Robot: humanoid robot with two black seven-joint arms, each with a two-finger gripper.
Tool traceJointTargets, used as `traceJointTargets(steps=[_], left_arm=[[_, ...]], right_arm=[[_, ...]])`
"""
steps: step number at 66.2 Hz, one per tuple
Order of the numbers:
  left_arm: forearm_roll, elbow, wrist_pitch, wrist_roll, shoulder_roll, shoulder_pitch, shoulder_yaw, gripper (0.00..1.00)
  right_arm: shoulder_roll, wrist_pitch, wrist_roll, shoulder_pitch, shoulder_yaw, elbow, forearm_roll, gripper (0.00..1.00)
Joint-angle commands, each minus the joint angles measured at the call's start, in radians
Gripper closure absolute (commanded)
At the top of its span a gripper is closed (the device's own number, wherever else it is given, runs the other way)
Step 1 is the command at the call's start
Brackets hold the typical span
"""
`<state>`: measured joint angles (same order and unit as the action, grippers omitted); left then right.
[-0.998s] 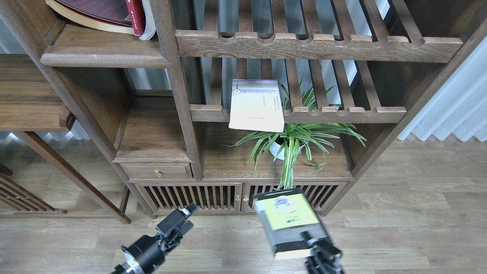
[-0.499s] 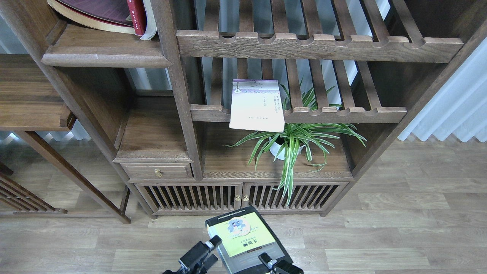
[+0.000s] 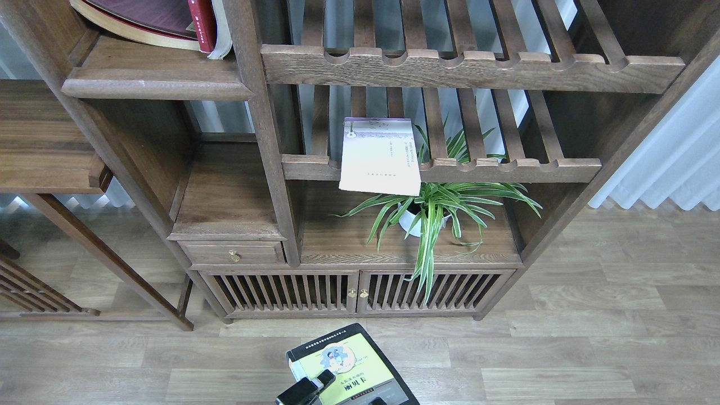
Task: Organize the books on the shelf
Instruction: 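Grasp the green-covered book with the left gripper and release the right, then lift the green-covered book with the left gripper onto the upper-left shelf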
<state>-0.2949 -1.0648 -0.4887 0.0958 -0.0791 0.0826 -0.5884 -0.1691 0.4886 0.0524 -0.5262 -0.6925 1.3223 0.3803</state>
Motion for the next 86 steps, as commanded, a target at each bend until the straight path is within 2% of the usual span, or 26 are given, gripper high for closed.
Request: traceJointTargets(steps=[1,3,4,5,12,24,30,32,34,50,57,60,67,79,81,82,86], left_arm=[[0.002,0.002,0.0,0.007,-0.005,-0.003,-0.016,0.98],[0.002,-0.001,0.0,0.01,-0.008,-0.004,-0.021,0.98],[0.003,-0.007,0.0,0.015,-0.014,-0.004,-0.03,0.98],[0.003,-0.009,0.0,0.016,-0.016,-0.004,-0.034,0.98],[0.01,-0.049,0.0,0.028,-0.062,-0.001,-0.07,1.0],[0.017,-0.216,0.0,0.036,-0.226,0.006,-0.145,1.0],[0.089,-0.227,0.0,0.074,-0.34,-0.001,-0.266,0.98],[0.149,-0.23,0.0,0.081,-0.402,-0.003,-0.365,0.98],[0.161,-0.231,0.0,0.09,-0.436,-0.004,-0.404,0.98],[0.186,-0.317,0.0,0.096,-0.691,-0.116,-0.55,0.99],[0.184,-0.308,0.0,0.085,-0.765,-0.253,-0.591,0.99],[0.184,-0.282,0.0,0.088,-0.794,-0.358,-0.587,0.99],[0.184,-0.256,0.0,0.088,-0.806,-0.523,-0.576,0.99],[0.191,-0.256,0.0,0.099,-0.831,-0.711,-0.508,0.99],[0.194,-0.254,0.0,0.104,-0.847,-0.744,-0.49,0.99],[0.198,-0.248,0.0,0.114,-0.872,-0.789,-0.466,0.99],[0.221,-0.222,0.0,0.146,-0.895,-0.849,-0.453,0.99]], right_arm=[[0.005,0.0,0.0,-0.005,0.001,0.0,-0.03,0.47],[0.007,0.0,0.0,0.002,0.001,-0.001,-0.037,0.29],[0.01,0.0,0.0,0.006,-0.002,-0.001,-0.049,0.07],[0.011,0.0,0.0,0.008,-0.002,-0.001,-0.052,0.0],[0.01,0.0,-0.002,0.011,-0.007,-0.001,-0.061,0.0],[0.008,0.0,-0.003,0.023,-0.016,-0.003,-0.061,0.0],[0.008,0.0,-0.005,0.035,-0.018,-0.008,-0.061,0.0],[0.01,0.0,-0.005,0.051,-0.018,-0.023,-0.061,0.0],[0.011,0.0,-0.005,0.061,-0.018,-0.035,-0.061,0.0],[0.011,0.0,-0.005,0.081,-0.018,-0.054,-0.063,0.0],[0.007,0.0,-0.005,0.081,-0.018,-0.063,-0.061,0.0],[0.007,0.0,-0.005,0.087,-0.019,-0.07,-0.061,0.0],[0.008,0.0,-0.008,0.104,-0.019,-0.083,-0.061,0.0],[0.008,0.0,-0.009,0.106,-0.018,-0.084,-0.061,0.0],[0.007,0.0,-0.009,0.106,-0.019,-0.084,-0.061,0.0],[0.007,0.0,-0.011,0.106,-0.019,-0.084,-0.06,0.0],[0.003,0.0,-0.011,0.103,-0.021,-0.084,-0.058,0.0]])
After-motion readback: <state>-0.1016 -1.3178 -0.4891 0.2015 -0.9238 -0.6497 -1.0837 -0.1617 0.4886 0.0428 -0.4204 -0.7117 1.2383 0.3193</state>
